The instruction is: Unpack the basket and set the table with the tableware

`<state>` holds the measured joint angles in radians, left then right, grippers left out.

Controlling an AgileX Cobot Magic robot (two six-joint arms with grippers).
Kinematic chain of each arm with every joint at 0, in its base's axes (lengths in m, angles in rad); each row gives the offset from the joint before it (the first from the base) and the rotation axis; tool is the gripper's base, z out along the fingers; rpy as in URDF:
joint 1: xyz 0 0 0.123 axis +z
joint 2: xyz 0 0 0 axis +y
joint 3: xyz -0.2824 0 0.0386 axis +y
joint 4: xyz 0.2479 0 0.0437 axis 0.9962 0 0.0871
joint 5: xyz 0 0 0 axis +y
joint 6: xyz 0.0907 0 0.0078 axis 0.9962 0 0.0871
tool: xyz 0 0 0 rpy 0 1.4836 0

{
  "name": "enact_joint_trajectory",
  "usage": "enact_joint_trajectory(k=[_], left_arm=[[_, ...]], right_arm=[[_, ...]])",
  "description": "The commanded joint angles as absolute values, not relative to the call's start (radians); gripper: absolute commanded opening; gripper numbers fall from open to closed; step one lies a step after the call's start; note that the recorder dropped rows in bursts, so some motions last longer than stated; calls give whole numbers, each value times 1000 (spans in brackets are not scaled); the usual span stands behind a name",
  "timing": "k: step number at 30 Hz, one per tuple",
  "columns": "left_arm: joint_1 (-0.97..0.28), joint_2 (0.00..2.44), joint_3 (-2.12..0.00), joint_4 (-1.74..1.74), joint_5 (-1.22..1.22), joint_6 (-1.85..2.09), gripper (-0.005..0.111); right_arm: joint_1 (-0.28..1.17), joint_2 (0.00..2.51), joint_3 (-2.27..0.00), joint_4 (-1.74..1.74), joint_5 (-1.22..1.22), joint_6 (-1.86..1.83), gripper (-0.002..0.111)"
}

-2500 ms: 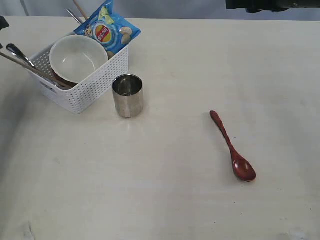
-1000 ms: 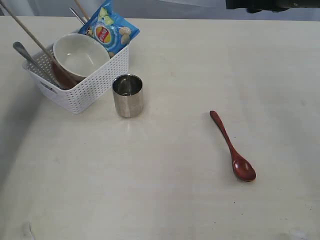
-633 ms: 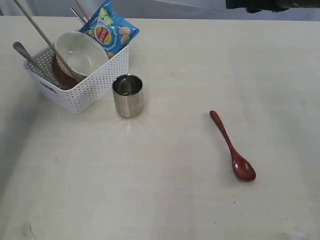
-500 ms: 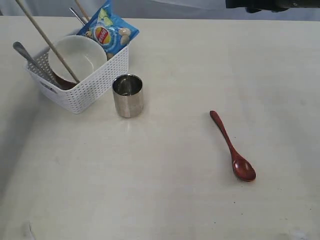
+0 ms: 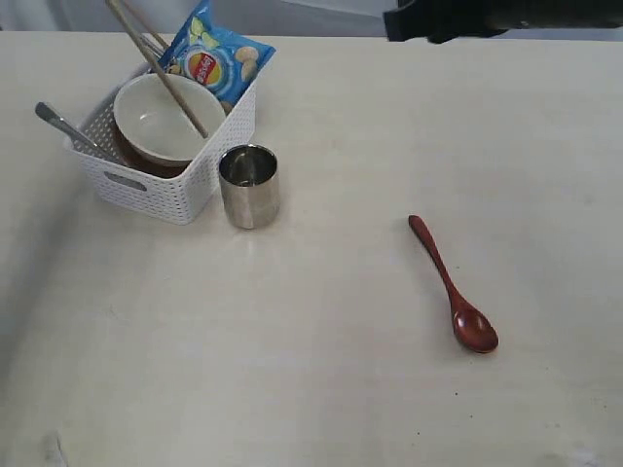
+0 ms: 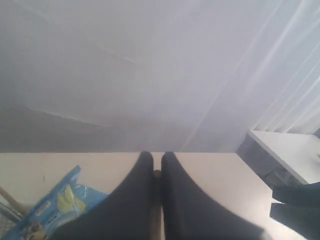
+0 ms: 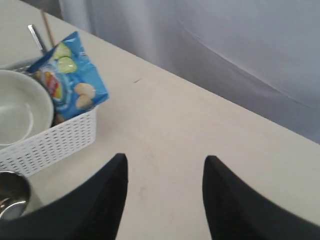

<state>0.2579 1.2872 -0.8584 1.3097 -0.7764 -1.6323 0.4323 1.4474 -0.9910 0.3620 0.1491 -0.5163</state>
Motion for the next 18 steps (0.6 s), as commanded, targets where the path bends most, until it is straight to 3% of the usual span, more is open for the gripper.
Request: enact_joint_trajectory(k=[1, 7, 18], left_arm=[[255, 1278, -902, 1368, -790, -1697, 0], [206, 1282, -904, 1390, -816, -1697, 0], [24, 1282, -904, 1427, -822, -1717, 0]], right_arm=[[511, 1442, -989, 367, 140, -539, 47], [660, 1440, -989, 367, 68, -542, 69], [814, 1444, -989, 370, -30, -512, 69]])
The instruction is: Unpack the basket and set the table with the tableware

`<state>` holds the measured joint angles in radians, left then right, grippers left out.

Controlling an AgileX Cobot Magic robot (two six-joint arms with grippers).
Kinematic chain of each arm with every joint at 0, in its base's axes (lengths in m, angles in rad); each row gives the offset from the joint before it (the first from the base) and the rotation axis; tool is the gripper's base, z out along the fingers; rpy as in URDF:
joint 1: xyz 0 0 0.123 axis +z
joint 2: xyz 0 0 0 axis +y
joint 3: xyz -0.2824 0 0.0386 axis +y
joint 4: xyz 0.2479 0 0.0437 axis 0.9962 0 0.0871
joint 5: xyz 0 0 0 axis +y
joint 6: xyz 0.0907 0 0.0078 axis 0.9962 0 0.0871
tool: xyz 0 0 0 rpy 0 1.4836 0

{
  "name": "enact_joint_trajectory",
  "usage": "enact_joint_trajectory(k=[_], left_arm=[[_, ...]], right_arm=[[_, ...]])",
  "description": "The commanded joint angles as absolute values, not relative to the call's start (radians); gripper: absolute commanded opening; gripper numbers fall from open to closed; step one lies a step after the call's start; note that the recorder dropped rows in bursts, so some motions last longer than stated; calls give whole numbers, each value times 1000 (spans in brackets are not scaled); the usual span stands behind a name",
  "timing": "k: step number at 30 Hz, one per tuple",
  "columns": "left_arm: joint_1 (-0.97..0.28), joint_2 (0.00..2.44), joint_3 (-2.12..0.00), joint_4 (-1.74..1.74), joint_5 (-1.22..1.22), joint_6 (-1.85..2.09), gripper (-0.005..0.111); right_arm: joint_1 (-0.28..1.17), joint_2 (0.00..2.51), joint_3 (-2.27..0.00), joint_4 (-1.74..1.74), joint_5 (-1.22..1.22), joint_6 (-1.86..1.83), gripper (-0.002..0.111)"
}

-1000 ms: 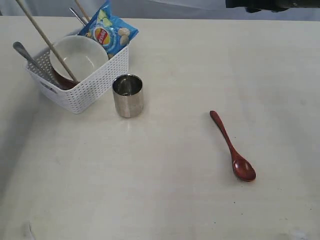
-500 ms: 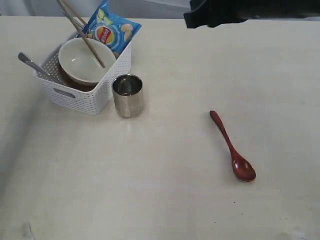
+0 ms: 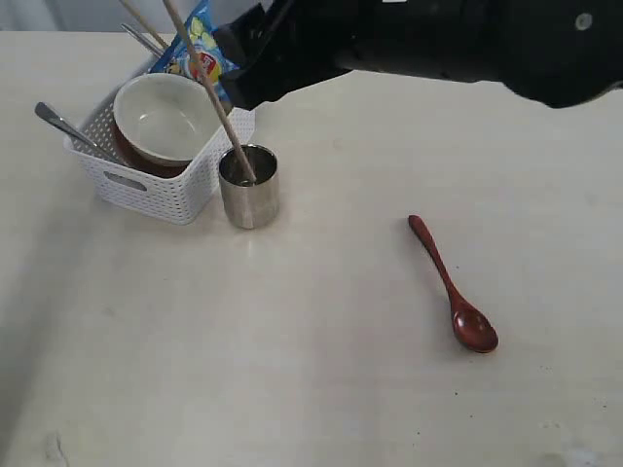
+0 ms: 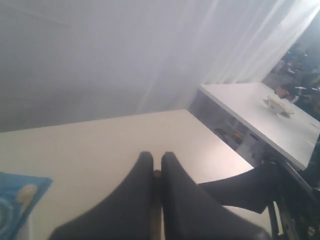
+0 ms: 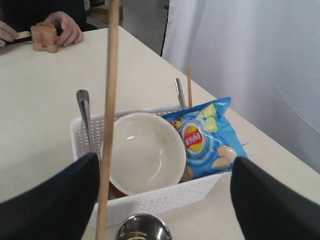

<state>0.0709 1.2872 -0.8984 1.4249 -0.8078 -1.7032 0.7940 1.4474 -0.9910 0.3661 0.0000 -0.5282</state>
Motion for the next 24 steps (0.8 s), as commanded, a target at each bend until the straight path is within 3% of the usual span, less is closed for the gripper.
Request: enact_joint_trajectory(k=[1, 15, 24], left_arm=[[16, 1282, -904, 1427, -822, -1717, 0], [5, 1282, -904, 1441, -861, -1736, 0], [5, 1282, -904, 1462, -839, -1736, 0]], right_arm=[[819, 1444, -989, 370, -30, -507, 69], [830, 1537, -987, 370, -46, -425, 66], [830, 1545, -987, 370, -51, -415, 12]])
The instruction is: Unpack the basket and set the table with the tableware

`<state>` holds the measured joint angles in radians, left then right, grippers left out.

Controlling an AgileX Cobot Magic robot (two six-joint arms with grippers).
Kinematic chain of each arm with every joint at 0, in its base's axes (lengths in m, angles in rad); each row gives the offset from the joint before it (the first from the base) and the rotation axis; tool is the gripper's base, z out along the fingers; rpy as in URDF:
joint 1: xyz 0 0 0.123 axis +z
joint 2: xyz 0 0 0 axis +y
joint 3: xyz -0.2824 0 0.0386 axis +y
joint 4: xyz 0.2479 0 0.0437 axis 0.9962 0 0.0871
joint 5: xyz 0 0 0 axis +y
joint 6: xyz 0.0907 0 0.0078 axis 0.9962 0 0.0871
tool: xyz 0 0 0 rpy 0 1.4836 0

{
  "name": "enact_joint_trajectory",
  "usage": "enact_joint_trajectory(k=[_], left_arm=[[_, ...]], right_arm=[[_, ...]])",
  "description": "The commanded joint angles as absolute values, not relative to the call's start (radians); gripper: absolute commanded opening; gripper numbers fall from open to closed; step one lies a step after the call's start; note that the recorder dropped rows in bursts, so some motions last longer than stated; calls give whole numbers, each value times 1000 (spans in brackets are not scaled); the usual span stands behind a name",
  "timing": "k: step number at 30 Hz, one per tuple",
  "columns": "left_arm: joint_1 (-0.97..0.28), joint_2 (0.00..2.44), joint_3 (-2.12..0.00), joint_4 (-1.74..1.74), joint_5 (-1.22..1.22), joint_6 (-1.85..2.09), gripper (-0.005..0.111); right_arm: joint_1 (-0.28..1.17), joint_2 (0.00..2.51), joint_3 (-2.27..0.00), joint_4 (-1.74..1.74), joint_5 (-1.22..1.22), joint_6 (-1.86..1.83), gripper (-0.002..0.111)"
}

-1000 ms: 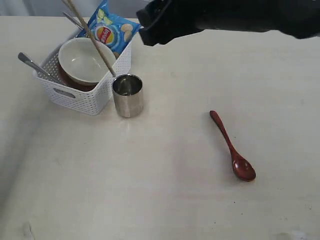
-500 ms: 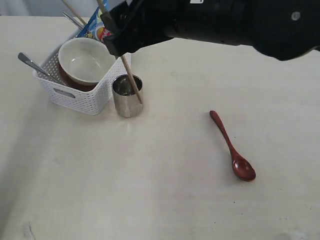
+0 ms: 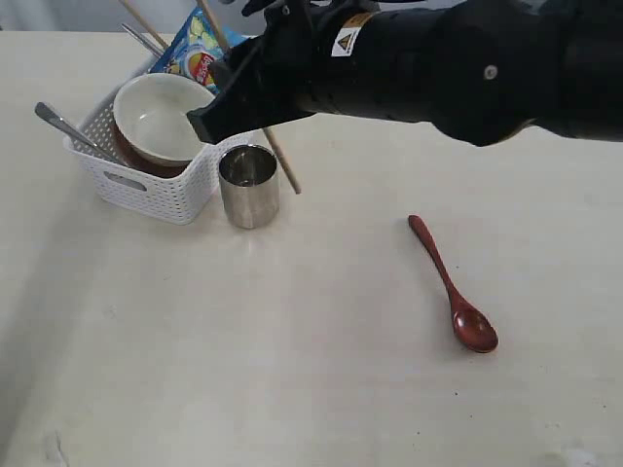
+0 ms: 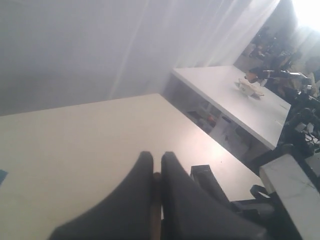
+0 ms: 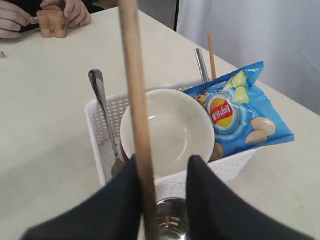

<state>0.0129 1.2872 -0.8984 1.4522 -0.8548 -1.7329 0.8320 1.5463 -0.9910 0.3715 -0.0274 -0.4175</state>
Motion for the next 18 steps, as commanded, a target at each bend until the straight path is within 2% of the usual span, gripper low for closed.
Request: enact_joint_trajectory(k=[1, 2, 3, 6, 7, 10, 11, 13, 14, 16, 18], left_arm=[[5, 1282, -904, 1462, -819, -1736, 0], [5, 1282, -904, 1462, -798, -1736, 1], [5, 1282, -904, 1465, -781, -1736, 2], [5, 1282, -904, 1482, -757, -1752, 18], [5, 1282, -904, 1488, -757, -1752, 29], [5, 1282, -904, 1498, -738, -1750, 77], [5, 1280, -904, 1509, -716, -1750, 82], [5, 1280, -904, 1550, -671, -1766, 80], [5, 1280, -904, 1567, -673, -1775, 75], [5, 1280, -902, 1600, -683, -1776, 66], [5, 1280, -902, 1646, -701, -1780, 60]], right_arm=[[830, 1545, -987, 370, -51, -412, 4], [830, 1545, -987, 373, -49, -407, 0], [830, 1545, -987, 374, -49, -407, 0], [830, 1545, -987, 415, -45, -403, 0], [830, 1545, -987, 443, -43, -403, 0], [732, 1534, -989, 487, 50, -392, 0], [668, 1527, -990, 493, 120, -366, 0], [476, 1519, -1017, 492, 381, -288, 0], [345, 1521, -1034, 492, 563, -268, 0], [223, 1523, -1031, 480, 719, -252, 0], [174, 1523, -1001, 425, 792, -194, 0]])
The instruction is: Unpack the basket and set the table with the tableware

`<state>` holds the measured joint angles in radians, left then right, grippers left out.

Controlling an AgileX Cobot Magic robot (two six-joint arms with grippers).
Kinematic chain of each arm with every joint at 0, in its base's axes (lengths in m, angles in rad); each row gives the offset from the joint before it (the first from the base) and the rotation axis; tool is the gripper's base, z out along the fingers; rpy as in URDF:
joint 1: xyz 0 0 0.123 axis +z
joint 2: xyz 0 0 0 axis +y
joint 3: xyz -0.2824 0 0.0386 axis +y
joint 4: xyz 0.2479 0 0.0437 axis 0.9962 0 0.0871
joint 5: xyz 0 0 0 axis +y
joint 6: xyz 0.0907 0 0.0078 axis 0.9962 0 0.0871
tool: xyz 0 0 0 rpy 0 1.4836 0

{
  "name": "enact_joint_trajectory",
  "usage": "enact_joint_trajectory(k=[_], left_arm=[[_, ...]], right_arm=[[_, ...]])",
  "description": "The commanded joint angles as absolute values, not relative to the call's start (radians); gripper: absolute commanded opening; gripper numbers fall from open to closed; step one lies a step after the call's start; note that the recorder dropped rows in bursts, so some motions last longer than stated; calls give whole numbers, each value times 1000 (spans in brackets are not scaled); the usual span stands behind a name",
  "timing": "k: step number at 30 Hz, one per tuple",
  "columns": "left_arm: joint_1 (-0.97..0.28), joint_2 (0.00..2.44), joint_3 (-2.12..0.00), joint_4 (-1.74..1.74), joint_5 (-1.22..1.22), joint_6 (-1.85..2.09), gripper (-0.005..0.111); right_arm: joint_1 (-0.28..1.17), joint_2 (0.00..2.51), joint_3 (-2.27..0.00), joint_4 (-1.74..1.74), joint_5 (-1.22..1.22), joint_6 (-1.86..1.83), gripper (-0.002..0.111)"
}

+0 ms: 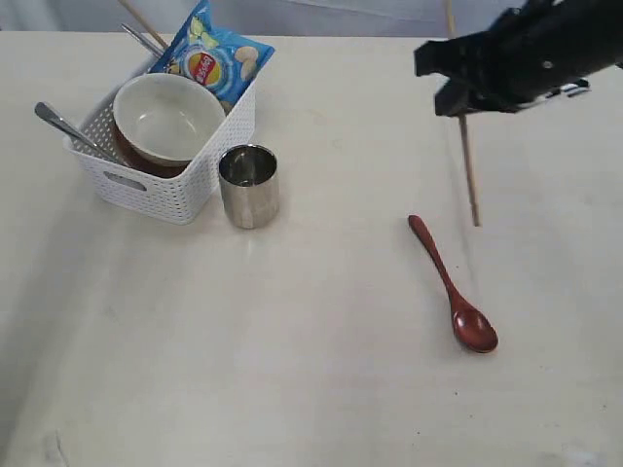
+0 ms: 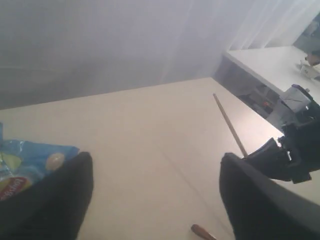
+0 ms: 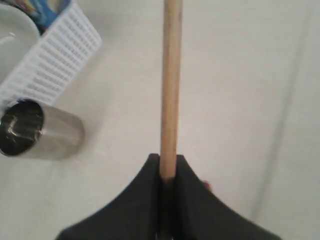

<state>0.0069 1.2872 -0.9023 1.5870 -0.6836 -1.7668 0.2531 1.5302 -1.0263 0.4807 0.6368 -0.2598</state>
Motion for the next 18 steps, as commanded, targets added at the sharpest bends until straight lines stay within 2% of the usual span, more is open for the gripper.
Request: enact_joint_trajectory(k=[1, 13, 18], left_arm=[[5, 1280, -902, 1662, -711, -1780, 59], [5, 1280, -902, 1699, -836, -1779, 59], [5, 1280, -902, 1699, -836, -1779, 59]], right_arm=[[174, 1523, -978, 387, 796, -160, 0], [212, 1523, -668, 280, 534, -68, 0], [212, 1523, -605, 287, 540, -67, 0]])
